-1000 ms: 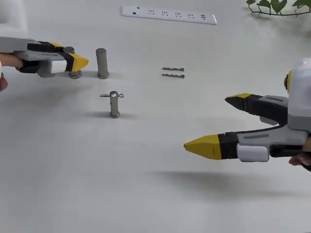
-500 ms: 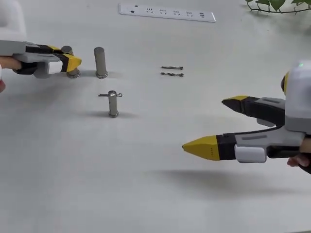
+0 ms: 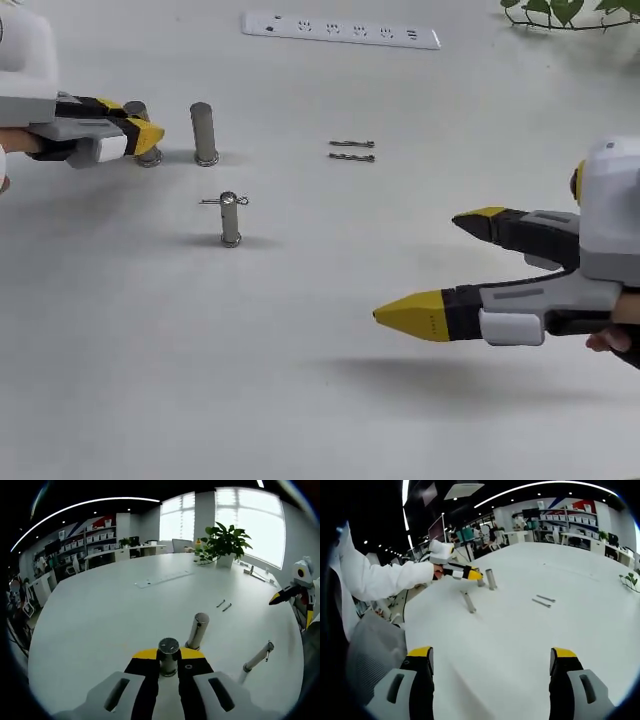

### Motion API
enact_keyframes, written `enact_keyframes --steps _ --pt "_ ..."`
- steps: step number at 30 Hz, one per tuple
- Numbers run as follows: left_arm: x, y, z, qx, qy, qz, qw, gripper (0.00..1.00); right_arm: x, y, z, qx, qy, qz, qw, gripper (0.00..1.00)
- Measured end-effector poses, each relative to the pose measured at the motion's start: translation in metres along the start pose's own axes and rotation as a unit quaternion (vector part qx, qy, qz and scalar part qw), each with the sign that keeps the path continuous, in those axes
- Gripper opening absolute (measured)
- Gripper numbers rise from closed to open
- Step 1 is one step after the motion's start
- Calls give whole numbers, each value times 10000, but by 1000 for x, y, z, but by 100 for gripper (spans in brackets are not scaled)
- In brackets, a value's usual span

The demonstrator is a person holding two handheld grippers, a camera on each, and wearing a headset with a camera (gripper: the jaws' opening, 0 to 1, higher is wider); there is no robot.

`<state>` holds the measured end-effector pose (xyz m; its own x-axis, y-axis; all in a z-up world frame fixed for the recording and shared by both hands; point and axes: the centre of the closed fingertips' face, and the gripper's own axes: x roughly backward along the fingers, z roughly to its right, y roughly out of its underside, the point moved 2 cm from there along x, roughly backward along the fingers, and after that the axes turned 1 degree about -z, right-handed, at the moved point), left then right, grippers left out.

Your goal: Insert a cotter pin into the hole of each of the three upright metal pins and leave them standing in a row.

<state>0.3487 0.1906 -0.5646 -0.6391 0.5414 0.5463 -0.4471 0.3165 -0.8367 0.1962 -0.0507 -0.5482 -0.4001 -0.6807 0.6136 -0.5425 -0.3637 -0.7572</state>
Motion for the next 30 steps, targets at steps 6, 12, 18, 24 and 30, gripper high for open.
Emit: enact_keyframes --steps 6,12,18,24,30 --pt "2 0 6 31 -26 -59 10000 10 -1 1 -4 -28 -53 -22 10000 96" --pt "12 -5 13 106 -20 10 9999 10 0 1 -6 -26 -57 -15 10000 96" --pt "30 -13 21 102 -13 78 9999 10 3 -2 -8 22 -52 39 10000 96" --pt "50 -22 37 -156 108 108 9998 10 8 -3 -7 74 -16 91 9999 96" --pt "74 -31 60 -351 221 165 9990 9 14 -4 -5 116 41 117 9999 95"
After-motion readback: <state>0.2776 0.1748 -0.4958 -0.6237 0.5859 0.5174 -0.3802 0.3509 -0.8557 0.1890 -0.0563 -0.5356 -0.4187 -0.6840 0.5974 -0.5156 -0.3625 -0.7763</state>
